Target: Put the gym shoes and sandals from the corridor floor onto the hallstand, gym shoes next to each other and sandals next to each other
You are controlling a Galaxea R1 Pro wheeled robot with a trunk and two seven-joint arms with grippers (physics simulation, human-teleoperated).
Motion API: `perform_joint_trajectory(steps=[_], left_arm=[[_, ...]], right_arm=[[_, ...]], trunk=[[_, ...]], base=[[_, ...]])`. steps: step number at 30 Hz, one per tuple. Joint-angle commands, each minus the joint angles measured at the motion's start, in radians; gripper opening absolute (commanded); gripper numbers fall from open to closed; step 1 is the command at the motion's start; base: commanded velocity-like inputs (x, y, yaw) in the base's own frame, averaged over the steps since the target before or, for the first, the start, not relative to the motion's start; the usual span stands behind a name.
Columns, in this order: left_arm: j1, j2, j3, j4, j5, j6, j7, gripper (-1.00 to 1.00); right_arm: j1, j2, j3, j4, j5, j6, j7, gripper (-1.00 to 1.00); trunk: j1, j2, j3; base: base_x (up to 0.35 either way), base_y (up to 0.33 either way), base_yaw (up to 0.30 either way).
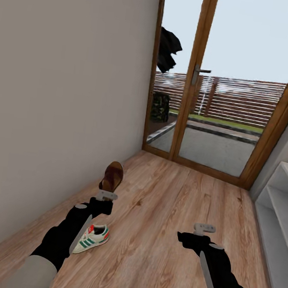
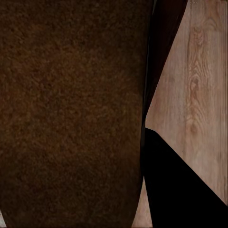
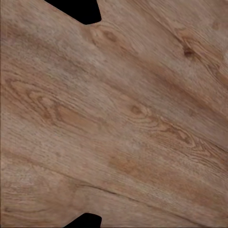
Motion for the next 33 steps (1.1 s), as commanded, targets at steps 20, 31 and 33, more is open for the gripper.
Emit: perform_joint_trajectory(steps=[20, 31, 33], left_arm=[[-0.001, 0.001, 0.0, -0.002, 0.049, 0.004, -0.006, -1.0], [-0.001, 0.001, 0.0, -0.002, 0.049, 0.004, -0.006, -1.0], [-0.001, 0.001, 0.0, -0.002, 0.049, 0.004, -0.006, -1.0]], right_arm=[[0.0, 0.0, 0.0, -0.001, -0.001, 0.005, 0.0, 1.0], [0.0, 0.0, 0.0, -0.001, -0.001, 0.005, 0.0, 1.0], [0.0, 0.0, 0.0, -0.001, -0.001, 0.005, 0.0, 1.0]], trunk=[[0.0, 0.0, 0.018], [0.0, 0.0, 0.028], [0.0, 0.0, 0.03]], base=[[0.285, -0.168, -0.212], [0.287, -0.167, -0.211], [0.287, -0.171, -0.122]])
